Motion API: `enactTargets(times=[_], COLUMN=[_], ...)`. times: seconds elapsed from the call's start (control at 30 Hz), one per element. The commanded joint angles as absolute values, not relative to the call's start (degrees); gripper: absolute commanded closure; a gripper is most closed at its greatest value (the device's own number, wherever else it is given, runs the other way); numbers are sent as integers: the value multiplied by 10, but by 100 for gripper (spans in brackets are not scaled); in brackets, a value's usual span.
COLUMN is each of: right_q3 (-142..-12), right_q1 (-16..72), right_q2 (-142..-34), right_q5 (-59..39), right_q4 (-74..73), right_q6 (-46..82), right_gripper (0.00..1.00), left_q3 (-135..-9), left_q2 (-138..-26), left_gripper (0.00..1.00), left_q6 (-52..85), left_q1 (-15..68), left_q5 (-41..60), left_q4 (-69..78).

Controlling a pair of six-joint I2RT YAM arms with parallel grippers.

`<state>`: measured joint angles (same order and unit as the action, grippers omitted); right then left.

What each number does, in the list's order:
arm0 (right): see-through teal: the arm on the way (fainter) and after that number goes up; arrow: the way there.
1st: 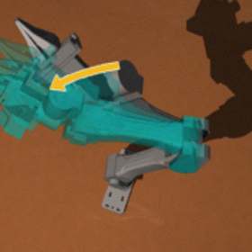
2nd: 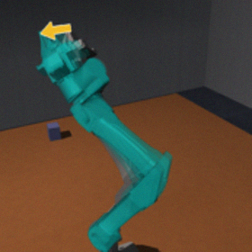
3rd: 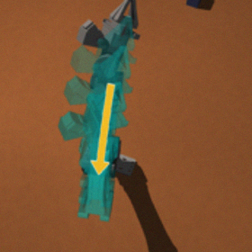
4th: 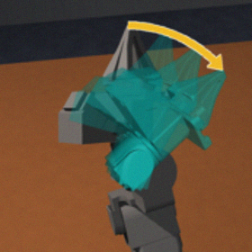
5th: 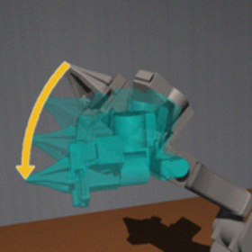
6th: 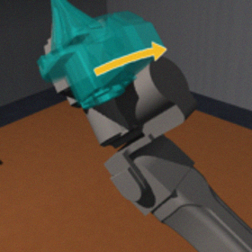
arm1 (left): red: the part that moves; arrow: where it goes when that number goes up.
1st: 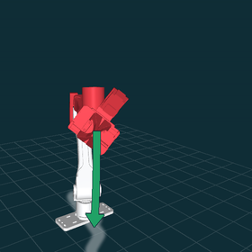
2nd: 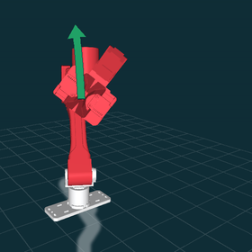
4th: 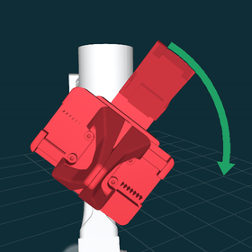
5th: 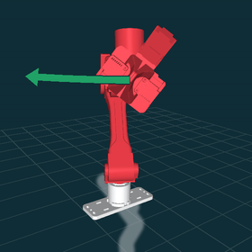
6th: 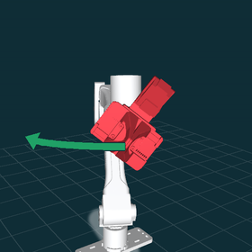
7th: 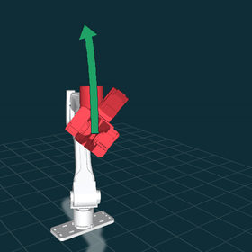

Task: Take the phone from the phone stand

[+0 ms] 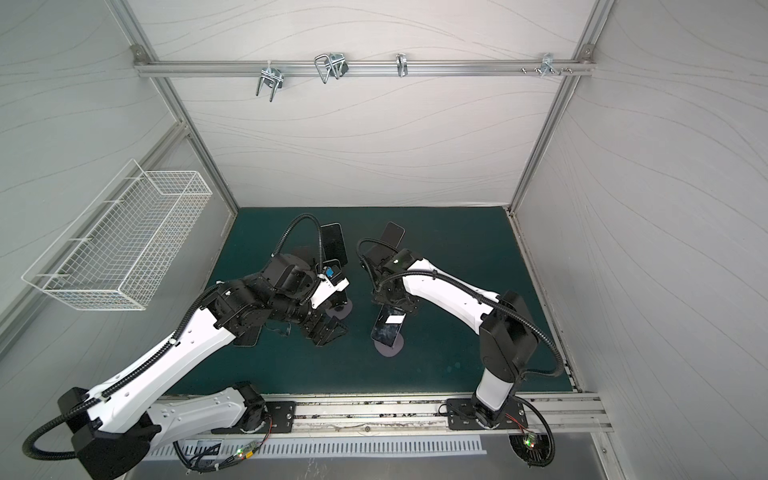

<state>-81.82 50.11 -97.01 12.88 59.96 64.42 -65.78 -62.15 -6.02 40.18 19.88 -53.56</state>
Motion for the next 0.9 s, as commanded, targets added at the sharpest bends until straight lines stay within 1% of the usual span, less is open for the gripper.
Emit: enactTargets(times=[0.0, 0.23, 0.47, 0.87], right_q3=[-815, -812, -811, -800], right_q1=[497, 498, 498, 499], right_q2=[-971, -969, -970, -970], right_q5=[127, 126, 123, 113], right_q4=[606, 605, 606, 596], right_q6=[646, 643, 645, 648], right_gripper=[19, 20, 16, 16], left_q3=[-662, -657, -655, -644], left_q2=[-615, -613, -610, -599], left_gripper=[2, 1, 1, 1], left_q6=[-72, -68, -69, -66], left_q1=[405, 406, 406, 406], left_q5=[192, 183, 183, 179], left_q4=[-537, -539, -538, -541])
